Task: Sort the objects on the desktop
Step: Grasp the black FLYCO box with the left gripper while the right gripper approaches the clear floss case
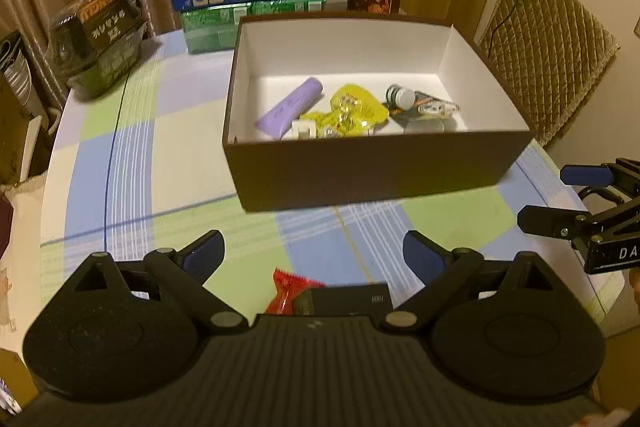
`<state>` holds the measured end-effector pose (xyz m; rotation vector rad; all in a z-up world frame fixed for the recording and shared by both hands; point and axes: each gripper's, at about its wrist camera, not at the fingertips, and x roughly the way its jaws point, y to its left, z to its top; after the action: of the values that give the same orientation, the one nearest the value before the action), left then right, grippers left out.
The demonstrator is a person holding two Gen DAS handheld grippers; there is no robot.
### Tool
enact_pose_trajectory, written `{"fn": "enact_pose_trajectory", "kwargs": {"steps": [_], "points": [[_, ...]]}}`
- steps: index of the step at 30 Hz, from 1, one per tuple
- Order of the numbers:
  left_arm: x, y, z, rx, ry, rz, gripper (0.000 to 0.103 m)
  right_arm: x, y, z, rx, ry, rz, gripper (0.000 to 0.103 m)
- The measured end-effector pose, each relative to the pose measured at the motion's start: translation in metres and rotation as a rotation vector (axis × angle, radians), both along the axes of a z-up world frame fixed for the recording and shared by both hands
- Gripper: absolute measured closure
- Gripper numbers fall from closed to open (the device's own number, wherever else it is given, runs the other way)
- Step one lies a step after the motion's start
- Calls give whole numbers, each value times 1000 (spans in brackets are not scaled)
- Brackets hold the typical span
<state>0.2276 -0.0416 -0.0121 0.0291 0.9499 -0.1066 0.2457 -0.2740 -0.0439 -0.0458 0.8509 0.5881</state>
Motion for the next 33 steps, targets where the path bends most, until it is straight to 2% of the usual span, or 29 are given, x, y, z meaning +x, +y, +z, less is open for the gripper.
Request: {"fn": "enact_pose_trajectory", "kwargs": {"steps": [17, 33], "points": [[-52, -2, -41, -11, 133, -6, 9, -30, -13, -35, -89, 101, 20, 2], [-51, -20, -67, 34, 171, -22, 9, -43, -18, -66, -195, 131, 53, 2]]}}
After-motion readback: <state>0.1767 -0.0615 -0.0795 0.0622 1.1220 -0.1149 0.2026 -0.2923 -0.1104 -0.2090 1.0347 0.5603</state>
